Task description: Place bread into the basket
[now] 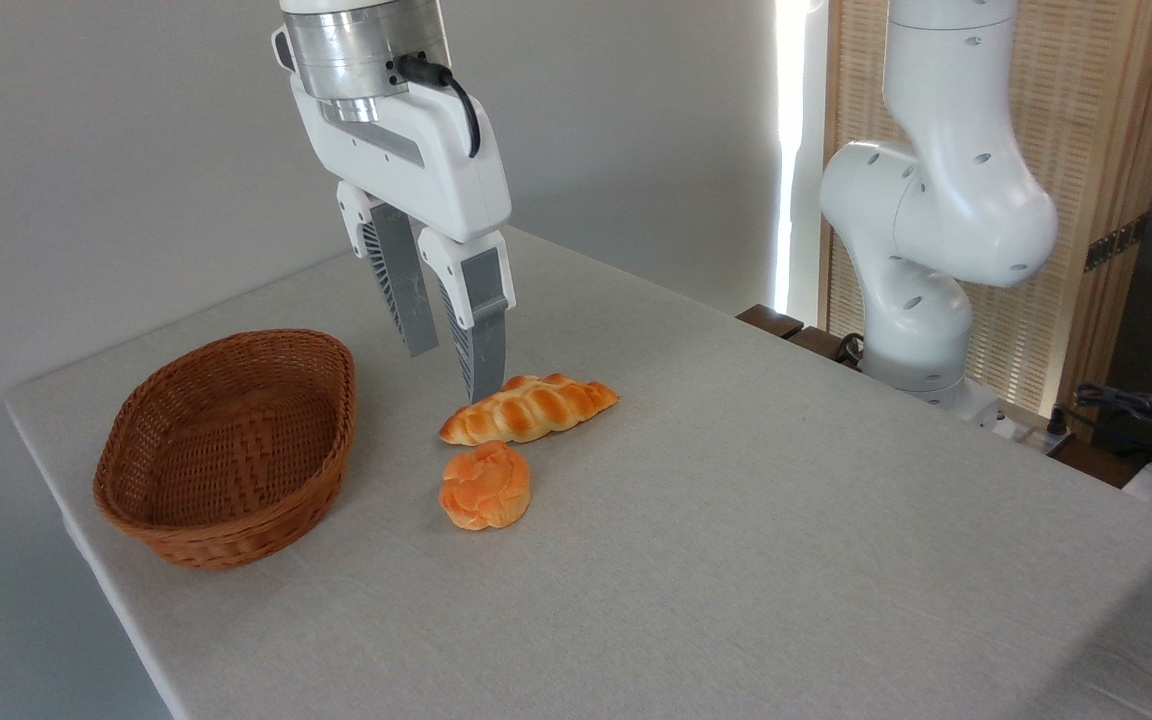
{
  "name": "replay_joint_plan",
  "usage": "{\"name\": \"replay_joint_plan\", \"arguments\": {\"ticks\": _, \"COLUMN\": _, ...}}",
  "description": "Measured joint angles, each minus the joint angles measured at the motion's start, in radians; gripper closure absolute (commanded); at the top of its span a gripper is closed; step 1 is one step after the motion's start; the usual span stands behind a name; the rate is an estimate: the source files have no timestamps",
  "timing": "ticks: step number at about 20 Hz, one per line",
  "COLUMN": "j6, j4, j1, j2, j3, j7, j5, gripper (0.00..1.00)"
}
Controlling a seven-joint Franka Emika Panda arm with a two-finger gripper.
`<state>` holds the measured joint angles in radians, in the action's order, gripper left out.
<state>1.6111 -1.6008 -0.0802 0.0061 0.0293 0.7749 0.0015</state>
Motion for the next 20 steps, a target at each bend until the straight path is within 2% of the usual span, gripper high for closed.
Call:
{"name": "replay_joint_plan", "arguments": {"ticks": 13, "j6": 0.0, "j4": 0.0, "j1": 0.0, "j2": -0.001, "j3": 0.001, "j7": 0.0, "j5": 0.0, "gripper": 0.0}}
{"name": "replay_joint_plan", "arguments": {"ticks": 20, "j6": 0.001, "j4": -0.067, "j1": -0.019, "j2": -0.052, "j3": 0.0, "j7": 0.001, "j5": -0.002, "gripper": 0.0}}
